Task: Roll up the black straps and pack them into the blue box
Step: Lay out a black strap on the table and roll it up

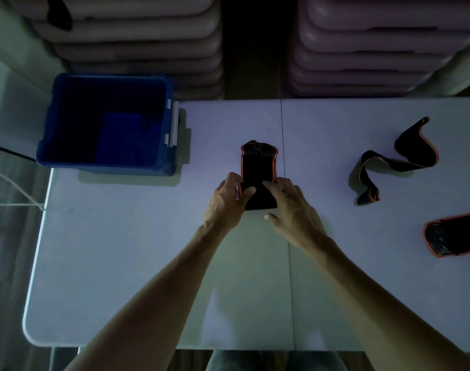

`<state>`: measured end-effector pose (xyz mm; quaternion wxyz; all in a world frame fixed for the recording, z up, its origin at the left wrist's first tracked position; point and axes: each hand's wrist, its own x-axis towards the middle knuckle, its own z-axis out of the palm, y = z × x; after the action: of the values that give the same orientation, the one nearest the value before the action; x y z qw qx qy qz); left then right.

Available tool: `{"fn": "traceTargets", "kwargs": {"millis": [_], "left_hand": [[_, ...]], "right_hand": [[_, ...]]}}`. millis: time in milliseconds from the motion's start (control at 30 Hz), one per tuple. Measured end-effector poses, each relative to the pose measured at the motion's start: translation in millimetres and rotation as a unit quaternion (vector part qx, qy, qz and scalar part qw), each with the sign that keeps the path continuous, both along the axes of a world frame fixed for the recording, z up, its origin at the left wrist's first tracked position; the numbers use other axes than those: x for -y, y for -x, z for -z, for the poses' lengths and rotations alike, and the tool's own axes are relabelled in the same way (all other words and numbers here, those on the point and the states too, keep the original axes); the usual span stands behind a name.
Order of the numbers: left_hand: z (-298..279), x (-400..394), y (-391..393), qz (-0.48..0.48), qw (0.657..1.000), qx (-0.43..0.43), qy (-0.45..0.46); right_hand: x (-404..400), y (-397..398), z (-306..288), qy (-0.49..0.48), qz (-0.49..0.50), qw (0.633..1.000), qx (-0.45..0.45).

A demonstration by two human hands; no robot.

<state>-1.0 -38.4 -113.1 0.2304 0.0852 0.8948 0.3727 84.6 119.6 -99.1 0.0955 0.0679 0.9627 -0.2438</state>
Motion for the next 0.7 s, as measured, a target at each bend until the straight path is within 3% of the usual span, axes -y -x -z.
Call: {"fn": "traceTargets", "kwargs": {"millis": [400, 700], "left_hand": [[0.7, -2.6, 13.1, 0.049, 0.997, -0.052, -0.009], [-4.4, 7.8, 9.5, 0.115, 0.993, -0.017, 0.0]], "right_hand": [[-1.1, 20.6, 9.3, -0.017, 0.002, 1.0, 0.004], [-15.3, 46.1, -2.6, -0.001, -0.062, 0.996, 0.07]]}}
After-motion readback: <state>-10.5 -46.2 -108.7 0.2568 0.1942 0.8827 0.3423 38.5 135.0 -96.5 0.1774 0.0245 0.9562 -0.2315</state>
